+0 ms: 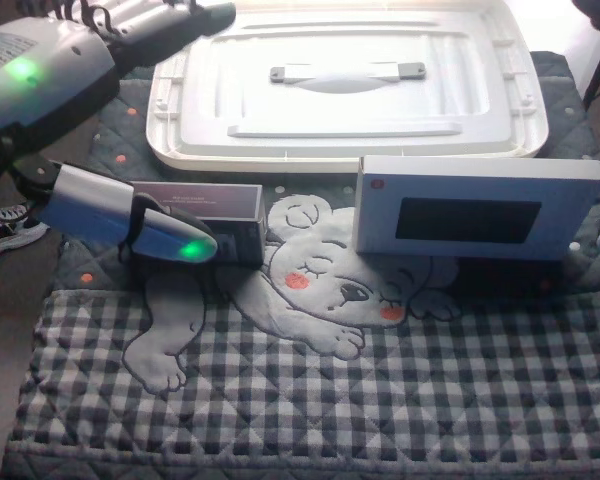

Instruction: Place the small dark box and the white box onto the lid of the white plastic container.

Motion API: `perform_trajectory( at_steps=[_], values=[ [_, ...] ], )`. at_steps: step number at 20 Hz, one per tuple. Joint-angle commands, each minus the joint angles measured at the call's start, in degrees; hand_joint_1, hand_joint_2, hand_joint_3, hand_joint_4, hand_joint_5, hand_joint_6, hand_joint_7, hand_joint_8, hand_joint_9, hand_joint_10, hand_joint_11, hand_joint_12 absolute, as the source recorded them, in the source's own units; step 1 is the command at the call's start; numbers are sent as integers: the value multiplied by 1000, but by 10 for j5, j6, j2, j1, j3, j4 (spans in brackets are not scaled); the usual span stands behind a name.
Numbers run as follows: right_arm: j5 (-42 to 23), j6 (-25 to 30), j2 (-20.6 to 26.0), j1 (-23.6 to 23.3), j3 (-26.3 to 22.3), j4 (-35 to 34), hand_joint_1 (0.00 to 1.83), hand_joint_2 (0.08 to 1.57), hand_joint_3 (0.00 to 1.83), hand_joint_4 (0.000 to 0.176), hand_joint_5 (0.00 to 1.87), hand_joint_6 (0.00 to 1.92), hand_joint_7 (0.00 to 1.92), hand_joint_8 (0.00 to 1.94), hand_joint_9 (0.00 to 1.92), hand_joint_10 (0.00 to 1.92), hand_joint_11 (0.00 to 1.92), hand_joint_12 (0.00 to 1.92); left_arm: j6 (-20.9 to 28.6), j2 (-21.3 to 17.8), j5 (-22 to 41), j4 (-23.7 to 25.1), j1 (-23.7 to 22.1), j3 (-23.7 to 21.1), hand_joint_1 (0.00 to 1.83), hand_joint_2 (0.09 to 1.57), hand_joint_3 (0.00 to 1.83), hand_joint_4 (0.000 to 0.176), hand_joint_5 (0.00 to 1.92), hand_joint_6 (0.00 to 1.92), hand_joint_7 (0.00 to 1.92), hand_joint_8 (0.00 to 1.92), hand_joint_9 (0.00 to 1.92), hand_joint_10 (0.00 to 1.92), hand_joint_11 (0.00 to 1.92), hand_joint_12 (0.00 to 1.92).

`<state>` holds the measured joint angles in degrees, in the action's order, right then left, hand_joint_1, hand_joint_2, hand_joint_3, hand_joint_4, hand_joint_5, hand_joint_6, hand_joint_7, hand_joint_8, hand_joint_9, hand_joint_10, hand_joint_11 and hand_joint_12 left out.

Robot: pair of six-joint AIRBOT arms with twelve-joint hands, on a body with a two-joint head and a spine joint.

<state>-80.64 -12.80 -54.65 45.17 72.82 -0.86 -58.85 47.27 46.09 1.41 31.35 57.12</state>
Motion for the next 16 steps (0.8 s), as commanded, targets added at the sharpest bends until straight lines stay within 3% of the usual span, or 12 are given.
perform_trajectory(
  at_steps=[1, 2, 3, 6, 7, 8, 10, 14, 15, 16],
  values=[
    [-61, 3, 3, -4, 3, -19, 695, 739, 14, 147, 0, 0, 12, 0, 0, 0, 0, 218, -2, 1, 64, -7, -8, 1, 659, 685, 23, 60, 169, 3, 116, 0, 19, 1, 0, 0],
    [-54, 3, 0, -4, 6, -19, 728, 733, 6, 153, 0, 0, 5, 0, 0, 0, 0, 250, -3, 5, 56, -7, -8, 3, 676, 672, 13, 70, 177, 5, 122, 2, 19, 0, 0, 0],
    [-45, 2, -4, -4, 9, -20, 736, 731, 3, 158, 0, 0, 4, 0, 0, 0, 0, 257, -3, 7, 51, -7, -8, 6, 701, 674, 12, 63, 184, 7, 130, 5, 32, 5, 0, 0],
    [-8, 3, -19, -5, 27, -24, 672, 658, 0, 147, 6, 1, 15, 2, 0, 0, 0, 218, -3, 30, 14, -9, -8, 26, 685, 654, 0, 27, 217, 3, 183, 2, 101, 9, 64, 30],
    [2, 3, -23, -5, 31, -27, 663, 612, 0, 168, 8, 1, 8, 2, 0, 0, 0, 128, -3, 39, 1, -11, -8, 35, 695, 651, 0, 20, 225, 5, 189, 3, 110, 10, 72, 34],
    [9, 3, -27, -5, 36, -27, 651, 588, 0, 174, 1, 0, 5, 1, 0, 0, 0, 147, -4, 46, -11, -12, -9, 42, 648, 647, 0, 0, 230, 6, 194, 4, 126, 15, 96, 45],
    [27, 3, -35, -10, 45, -28, 672, 594, 0, 175, 0, 0, 11, 4, 0, 0, 0, 106, -4, 62, -36, -18, -10, 58, 592, 640, 0, 0, 231, 5, 208, 9, 146, 20, 109, 54],
    [112, 3, -65, -93, 70, 31, 734, 575, 0, 148, 14, 3, 27, 0, 0, 0, 0, 107, -15, 70, -56, -37, 0, 69, 644, 616, 0, 0, 218, 0, 204, 3, 103, 1, 14, 15],
    [126, 3, -72, -107, 75, 43, 747, 574, 0, 155, 28, 8, 29, 1, 0, 0, 0, 102, -26, 71, -60, -42, 1, 69, 650, 608, 0, 0, 221, 2, 211, 5, 103, 2, 3, 11],
    [136, 3, -76, -116, 79, 52, 725, 582, 3, 161, 31, 7, 29, 1, 0, 0, 1, 104, -36, 74, -65, -45, 1, 70, 648, 624, 0, 21, 204, 0, 200, 0, 88, 0, 0, 1]
  ],
)
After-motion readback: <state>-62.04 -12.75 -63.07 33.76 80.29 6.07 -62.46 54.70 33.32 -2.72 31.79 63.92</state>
